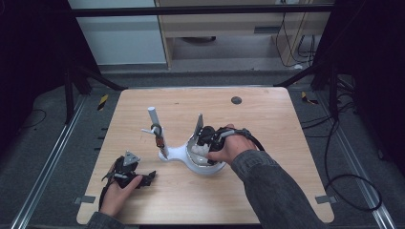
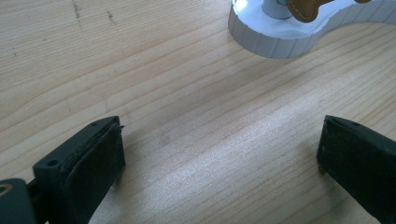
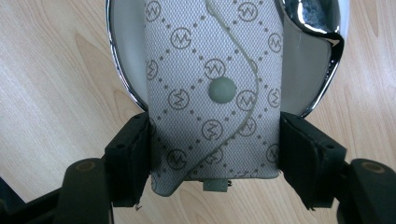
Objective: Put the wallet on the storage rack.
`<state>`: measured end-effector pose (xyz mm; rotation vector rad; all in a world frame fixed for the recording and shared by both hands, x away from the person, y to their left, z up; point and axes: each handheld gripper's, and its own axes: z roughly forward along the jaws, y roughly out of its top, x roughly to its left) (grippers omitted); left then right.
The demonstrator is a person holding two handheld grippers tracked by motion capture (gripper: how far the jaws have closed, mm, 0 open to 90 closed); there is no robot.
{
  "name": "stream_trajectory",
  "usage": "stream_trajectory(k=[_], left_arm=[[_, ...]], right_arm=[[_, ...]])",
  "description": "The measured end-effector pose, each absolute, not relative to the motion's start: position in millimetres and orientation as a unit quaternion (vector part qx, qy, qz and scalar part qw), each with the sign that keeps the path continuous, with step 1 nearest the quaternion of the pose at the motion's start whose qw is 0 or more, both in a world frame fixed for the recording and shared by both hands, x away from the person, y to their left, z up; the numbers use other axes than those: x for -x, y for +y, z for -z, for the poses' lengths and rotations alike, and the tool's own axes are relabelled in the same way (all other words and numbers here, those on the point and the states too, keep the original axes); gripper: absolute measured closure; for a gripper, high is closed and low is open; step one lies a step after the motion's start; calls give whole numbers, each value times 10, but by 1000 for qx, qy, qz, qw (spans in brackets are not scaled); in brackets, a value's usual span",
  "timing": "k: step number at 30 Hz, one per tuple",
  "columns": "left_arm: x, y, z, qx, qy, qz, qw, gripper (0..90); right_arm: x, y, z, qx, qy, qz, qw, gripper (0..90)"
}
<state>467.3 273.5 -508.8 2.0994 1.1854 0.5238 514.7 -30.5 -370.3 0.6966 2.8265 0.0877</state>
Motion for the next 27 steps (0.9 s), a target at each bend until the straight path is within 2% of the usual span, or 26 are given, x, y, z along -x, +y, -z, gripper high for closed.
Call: stream_trajectory(k=[27], left_arm=[[-4673,2735,5088,-803,453,-200,331,0]], right_arm=[[-5199,-246,3780,-237,964,-34,116,310]])
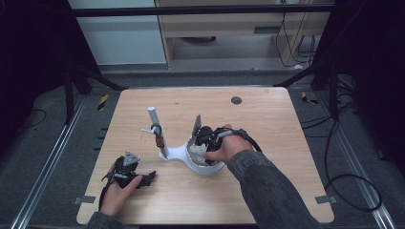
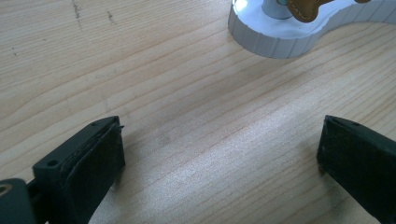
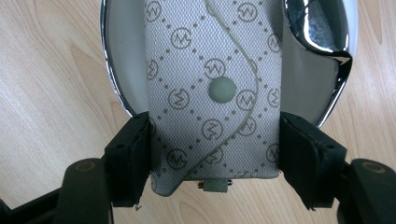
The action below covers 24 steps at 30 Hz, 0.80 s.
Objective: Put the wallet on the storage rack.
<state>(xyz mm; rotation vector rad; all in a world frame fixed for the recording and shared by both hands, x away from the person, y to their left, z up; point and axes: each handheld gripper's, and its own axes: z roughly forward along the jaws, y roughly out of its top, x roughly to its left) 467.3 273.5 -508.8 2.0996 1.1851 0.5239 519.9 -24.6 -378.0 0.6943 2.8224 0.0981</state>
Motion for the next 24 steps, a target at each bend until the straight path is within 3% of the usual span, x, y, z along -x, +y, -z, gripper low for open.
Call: stream_trajectory(k=[24], left_arm=[[-4674,2735,5088,-803,453,-200,331,0]], right_arm=[[-5226,-188,3830,-239,964,-40,115,292]])
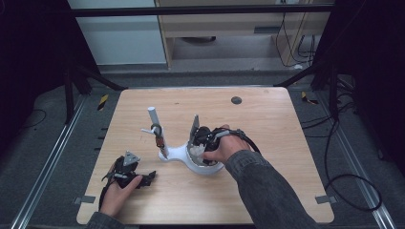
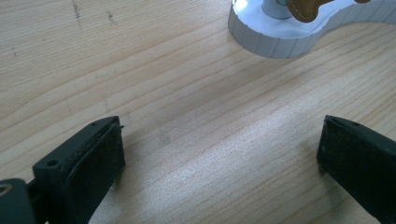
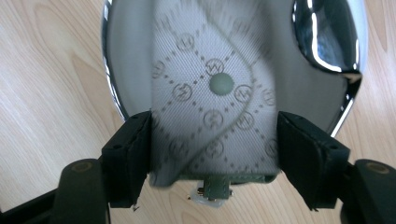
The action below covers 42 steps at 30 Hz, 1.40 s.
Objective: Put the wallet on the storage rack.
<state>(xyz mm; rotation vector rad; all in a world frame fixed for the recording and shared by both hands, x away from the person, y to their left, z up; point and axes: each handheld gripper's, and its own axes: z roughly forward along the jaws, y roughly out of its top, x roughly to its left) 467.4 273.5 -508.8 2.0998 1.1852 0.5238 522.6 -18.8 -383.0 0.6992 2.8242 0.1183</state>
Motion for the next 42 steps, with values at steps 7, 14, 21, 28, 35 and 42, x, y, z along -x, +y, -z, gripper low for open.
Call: stream_trajectory(k=[7,14,21,28,35,42], left_arm=[[-4673,2735,5088,-803,453,-201,331,0],[-4674,2735,5088,-803,453,-200,331,0],[-4673,2734,5088,-803,453,-200,331,0],[-4674,2735,5088,-803,453,-200,331,0],[-4673,2735,5087,-803,453,-200,331,0],[-4674,2734,5089,-803,453,-201,332,0]], right_arm=[[-5202,-204,3822,-248,961,-64,106,240],[-5191,-235,3797,-251,959,-73,105,236],[-5169,-251,3762,-255,958,-80,107,224],[-5158,-273,3733,-253,957,-88,109,220],[-5145,-286,3709,-252,956,-97,111,210],[-5126,-297,3698,-254,955,-109,112,183]])
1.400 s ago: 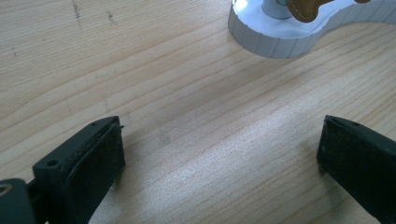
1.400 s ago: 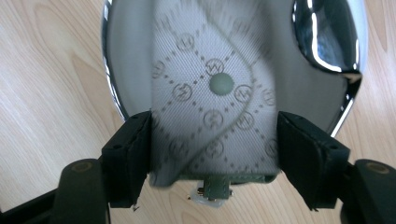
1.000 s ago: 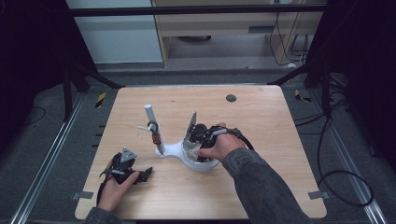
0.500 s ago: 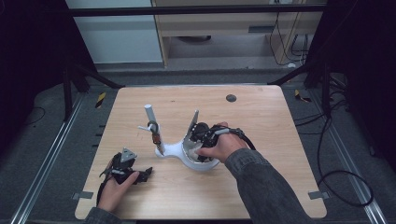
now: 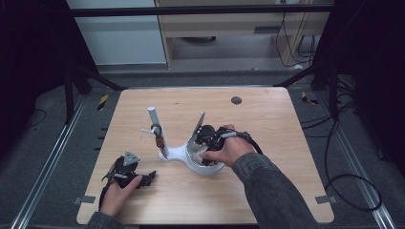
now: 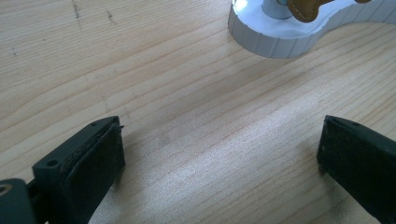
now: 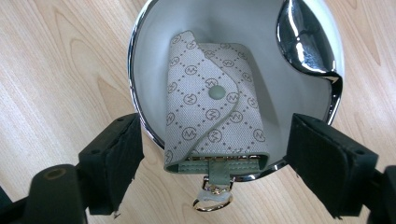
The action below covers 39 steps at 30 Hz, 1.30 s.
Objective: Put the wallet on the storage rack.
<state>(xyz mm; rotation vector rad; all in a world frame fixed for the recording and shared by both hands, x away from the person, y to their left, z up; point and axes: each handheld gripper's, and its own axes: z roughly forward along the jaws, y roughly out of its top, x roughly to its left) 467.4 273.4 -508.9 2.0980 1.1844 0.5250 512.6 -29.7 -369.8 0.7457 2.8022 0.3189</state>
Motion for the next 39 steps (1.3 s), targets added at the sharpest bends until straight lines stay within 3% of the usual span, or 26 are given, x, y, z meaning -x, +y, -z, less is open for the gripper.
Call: stream_trajectory(k=[17,39], left_arm=[[-4673,2734,5089,-803,453,-201,332,0],[-4672,2732,5089,-803,453,-199,332,0]], right_arm=[[-5026,-482,3591,-262,944,-156,124,70],[-4976,-841,3510,-285,914,-239,162,56]])
